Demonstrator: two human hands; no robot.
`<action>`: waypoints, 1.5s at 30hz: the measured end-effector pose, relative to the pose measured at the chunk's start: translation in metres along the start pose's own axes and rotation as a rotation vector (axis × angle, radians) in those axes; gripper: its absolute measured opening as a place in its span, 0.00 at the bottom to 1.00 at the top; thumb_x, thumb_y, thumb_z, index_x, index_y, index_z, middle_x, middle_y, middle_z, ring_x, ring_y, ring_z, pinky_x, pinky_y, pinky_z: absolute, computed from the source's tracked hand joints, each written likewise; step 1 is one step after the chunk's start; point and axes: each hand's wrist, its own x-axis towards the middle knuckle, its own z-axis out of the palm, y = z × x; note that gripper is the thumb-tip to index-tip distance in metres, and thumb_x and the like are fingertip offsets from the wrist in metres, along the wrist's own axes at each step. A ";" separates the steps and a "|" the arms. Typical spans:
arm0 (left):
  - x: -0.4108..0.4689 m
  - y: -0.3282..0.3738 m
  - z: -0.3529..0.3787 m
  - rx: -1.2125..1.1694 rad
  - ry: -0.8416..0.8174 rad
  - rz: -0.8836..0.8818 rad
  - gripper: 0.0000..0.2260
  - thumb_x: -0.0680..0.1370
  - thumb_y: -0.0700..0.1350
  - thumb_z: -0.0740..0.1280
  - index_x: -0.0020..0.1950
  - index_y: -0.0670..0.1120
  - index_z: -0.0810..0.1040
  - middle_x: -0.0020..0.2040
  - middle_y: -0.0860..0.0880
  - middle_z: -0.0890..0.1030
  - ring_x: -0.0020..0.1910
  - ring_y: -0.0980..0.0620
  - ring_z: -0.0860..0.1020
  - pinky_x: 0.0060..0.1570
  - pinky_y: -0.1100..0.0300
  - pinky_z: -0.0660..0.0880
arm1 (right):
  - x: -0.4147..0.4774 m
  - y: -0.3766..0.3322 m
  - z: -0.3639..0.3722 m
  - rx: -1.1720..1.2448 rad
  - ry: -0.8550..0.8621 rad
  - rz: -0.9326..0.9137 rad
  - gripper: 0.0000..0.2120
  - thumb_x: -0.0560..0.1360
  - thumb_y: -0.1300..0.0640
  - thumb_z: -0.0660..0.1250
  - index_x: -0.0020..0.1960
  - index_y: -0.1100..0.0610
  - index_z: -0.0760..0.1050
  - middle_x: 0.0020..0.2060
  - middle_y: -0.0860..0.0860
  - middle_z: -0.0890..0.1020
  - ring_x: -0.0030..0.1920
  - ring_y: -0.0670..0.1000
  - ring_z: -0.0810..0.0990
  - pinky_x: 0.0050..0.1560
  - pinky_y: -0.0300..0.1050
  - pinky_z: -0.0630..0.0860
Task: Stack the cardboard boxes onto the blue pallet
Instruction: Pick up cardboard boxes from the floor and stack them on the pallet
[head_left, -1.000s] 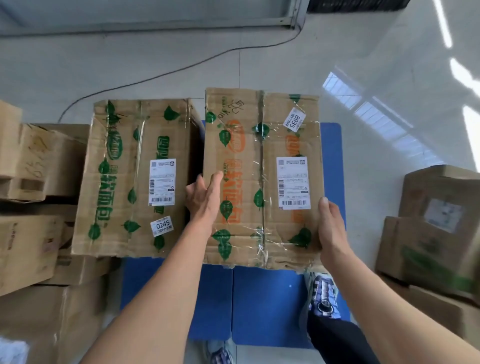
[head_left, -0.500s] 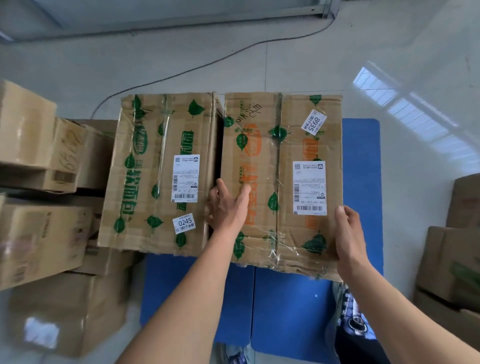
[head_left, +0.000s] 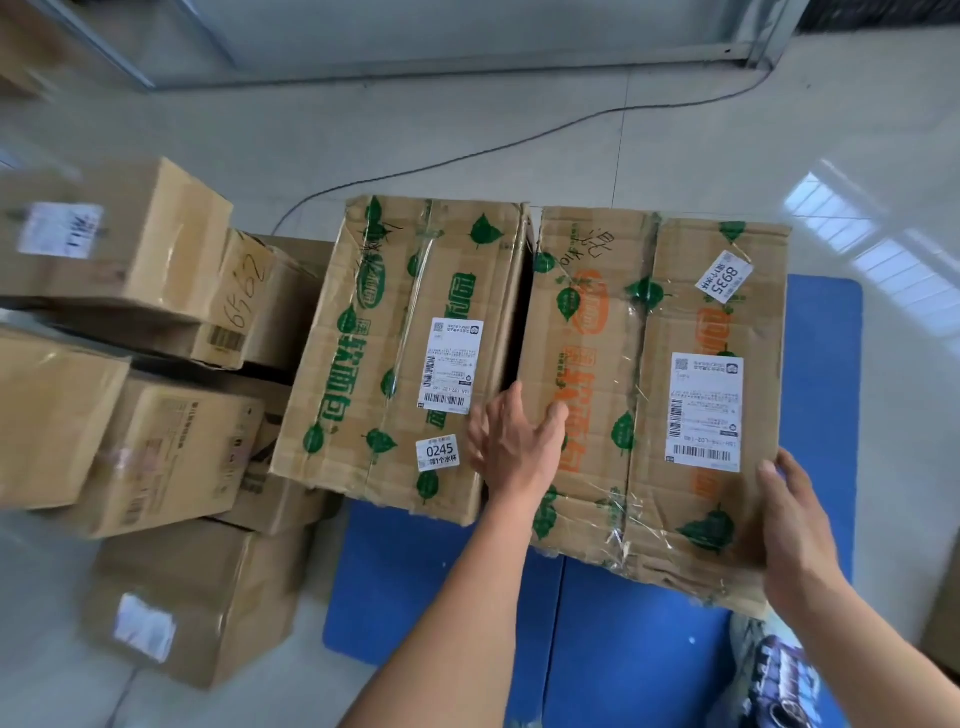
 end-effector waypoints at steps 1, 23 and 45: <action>0.000 0.000 -0.002 -0.022 -0.006 -0.007 0.38 0.73 0.66 0.55 0.83 0.57 0.58 0.84 0.52 0.58 0.83 0.47 0.48 0.78 0.38 0.46 | -0.001 0.000 0.001 -0.005 -0.002 -0.005 0.21 0.81 0.42 0.60 0.73 0.34 0.70 0.63 0.42 0.78 0.64 0.51 0.76 0.63 0.51 0.70; -0.016 -0.004 -0.029 -0.240 -0.080 0.065 0.41 0.72 0.65 0.56 0.84 0.53 0.59 0.84 0.51 0.56 0.83 0.45 0.54 0.78 0.41 0.56 | -0.014 -0.029 0.005 0.062 -0.048 0.047 0.30 0.79 0.36 0.61 0.80 0.40 0.64 0.76 0.41 0.71 0.75 0.49 0.70 0.74 0.51 0.66; -0.198 -0.108 -0.158 -0.580 -0.210 0.099 0.08 0.78 0.63 0.58 0.48 0.64 0.74 0.45 0.68 0.70 0.44 0.69 0.70 0.44 0.65 0.64 | -0.270 -0.057 0.060 0.145 -0.286 -0.174 0.34 0.82 0.33 0.59 0.83 0.45 0.58 0.82 0.42 0.61 0.81 0.46 0.58 0.80 0.53 0.54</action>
